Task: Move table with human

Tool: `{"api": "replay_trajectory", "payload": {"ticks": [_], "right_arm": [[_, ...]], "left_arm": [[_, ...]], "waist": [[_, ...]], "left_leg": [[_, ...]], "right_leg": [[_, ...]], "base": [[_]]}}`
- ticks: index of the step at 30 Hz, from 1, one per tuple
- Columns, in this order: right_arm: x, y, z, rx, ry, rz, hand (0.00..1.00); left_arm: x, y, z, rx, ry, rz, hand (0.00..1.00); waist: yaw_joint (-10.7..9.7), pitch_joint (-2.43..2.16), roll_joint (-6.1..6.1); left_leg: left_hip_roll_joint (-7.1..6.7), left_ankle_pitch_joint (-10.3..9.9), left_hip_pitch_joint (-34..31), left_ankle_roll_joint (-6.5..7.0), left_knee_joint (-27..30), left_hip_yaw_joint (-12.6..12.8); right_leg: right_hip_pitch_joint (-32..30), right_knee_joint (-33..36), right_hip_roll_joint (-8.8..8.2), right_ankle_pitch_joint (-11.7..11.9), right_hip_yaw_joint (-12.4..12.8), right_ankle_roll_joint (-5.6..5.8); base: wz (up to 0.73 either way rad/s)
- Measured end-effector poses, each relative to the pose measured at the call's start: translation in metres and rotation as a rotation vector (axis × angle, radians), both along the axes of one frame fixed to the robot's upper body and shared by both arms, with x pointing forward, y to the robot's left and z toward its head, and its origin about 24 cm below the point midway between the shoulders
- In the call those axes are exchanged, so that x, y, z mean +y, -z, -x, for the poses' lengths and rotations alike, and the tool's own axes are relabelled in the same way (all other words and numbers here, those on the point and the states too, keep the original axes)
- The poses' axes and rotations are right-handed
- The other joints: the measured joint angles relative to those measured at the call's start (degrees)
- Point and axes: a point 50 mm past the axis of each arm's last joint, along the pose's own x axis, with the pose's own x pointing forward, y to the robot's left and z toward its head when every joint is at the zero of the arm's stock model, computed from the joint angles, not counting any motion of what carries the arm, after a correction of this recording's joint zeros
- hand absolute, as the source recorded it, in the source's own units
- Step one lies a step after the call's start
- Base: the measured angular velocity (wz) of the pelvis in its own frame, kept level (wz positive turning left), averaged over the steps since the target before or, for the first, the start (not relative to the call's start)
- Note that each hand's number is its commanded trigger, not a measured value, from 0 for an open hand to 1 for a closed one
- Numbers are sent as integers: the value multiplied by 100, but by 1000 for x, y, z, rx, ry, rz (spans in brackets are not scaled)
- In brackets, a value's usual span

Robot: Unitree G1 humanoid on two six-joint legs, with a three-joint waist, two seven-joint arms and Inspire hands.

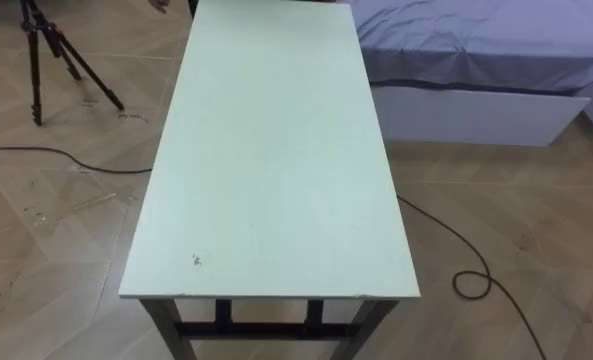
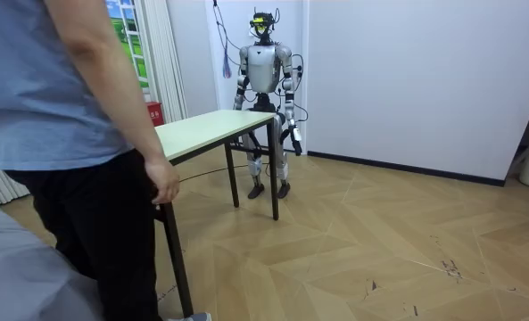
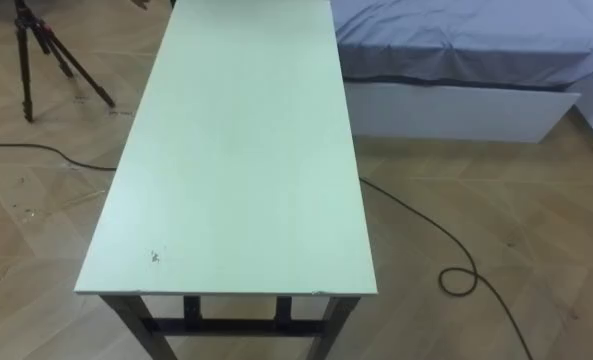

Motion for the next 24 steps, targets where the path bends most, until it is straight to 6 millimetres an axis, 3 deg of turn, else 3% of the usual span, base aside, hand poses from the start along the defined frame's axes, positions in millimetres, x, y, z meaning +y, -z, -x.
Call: {"api": "replay_trajectory", "payload": {"ticks": [14, 19, 24], "right_arm": [[0, 0, -3, -10, -3, -9, 0], [3, -1, -3, -43, 18, -66, 0], [5, -5, -18, -145, 30, -121, 0]], "left_arm": [[-1, 0, -3, -34, -90, 44, 0], [-6, 2, -4, -89, -224, 192, 0], [-12, 3, -6, -165, -353, 358, 0]], "waist": [[16, -22, 36], [142, -18, 51], [134, -8, 105]], "left_leg": [[5, 0, -91, 1, -2, -74], [-3, 0, -142, 1, 54, -56], [-11, -2, -258, 4, 85, -127]], "right_leg": [[-58, 1, -17, -3, -154, -7], [-79, 0, -35, -5, -149, -5], [-140, 1, -90, -6, -269, -4]], "base": [[3], [0], [12]]}}
